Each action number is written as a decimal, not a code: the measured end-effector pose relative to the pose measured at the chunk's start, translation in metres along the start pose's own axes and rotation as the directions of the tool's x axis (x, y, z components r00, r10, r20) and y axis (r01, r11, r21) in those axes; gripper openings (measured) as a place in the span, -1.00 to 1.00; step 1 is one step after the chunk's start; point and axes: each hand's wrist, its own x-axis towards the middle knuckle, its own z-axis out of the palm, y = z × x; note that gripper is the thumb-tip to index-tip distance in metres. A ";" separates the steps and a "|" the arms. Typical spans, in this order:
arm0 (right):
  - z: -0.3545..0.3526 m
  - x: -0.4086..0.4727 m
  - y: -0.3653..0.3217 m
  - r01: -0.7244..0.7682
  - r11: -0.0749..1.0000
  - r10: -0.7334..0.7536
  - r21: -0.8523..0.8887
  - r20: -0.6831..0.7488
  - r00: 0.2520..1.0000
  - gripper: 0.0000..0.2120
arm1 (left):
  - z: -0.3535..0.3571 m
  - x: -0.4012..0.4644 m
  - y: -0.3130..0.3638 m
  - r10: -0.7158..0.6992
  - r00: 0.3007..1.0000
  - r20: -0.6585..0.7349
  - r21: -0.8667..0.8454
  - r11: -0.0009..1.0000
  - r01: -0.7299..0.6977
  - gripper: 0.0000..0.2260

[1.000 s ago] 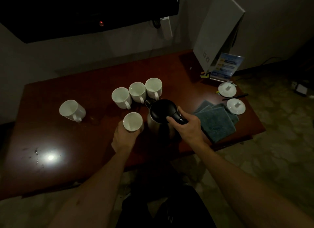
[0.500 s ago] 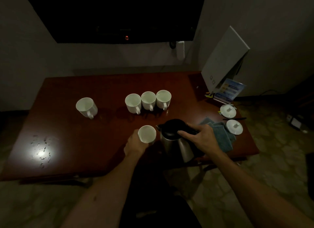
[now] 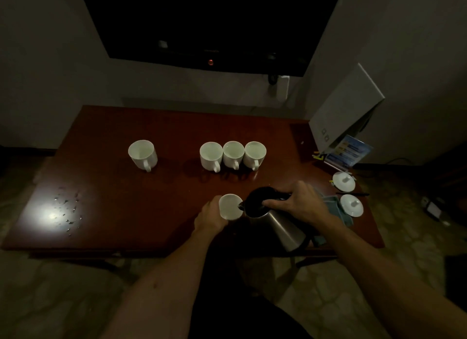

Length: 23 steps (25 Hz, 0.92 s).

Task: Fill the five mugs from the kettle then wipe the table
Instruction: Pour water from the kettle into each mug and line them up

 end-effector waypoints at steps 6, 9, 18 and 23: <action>-0.006 0.003 -0.021 0.032 0.997 -0.028 -0.072 0.060 0.998 -0.67 | 0.002 0.004 -0.005 0.019 1.000 -0.010 0.009 1.000 -0.019 -0.49; -0.009 0.007 -0.028 0.026 0.993 -0.017 -0.115 0.082 0.996 -0.69 | 0.003 0.005 -0.007 0.023 1.000 -0.021 -0.002 1.000 -0.023 -0.52; -0.013 0.015 -0.031 0.023 0.978 -0.006 -0.209 0.080 0.997 -0.56 | 0.005 0.003 -0.009 0.023 0.999 -0.044 -0.016 1.000 -0.023 -0.53; -0.015 0.015 -0.032 0.006 0.977 0.014 -0.212 0.093 0.996 -0.62 | 0.005 0.003 -0.011 0.016 0.999 -0.038 -0.023 1.000 -0.017 -0.55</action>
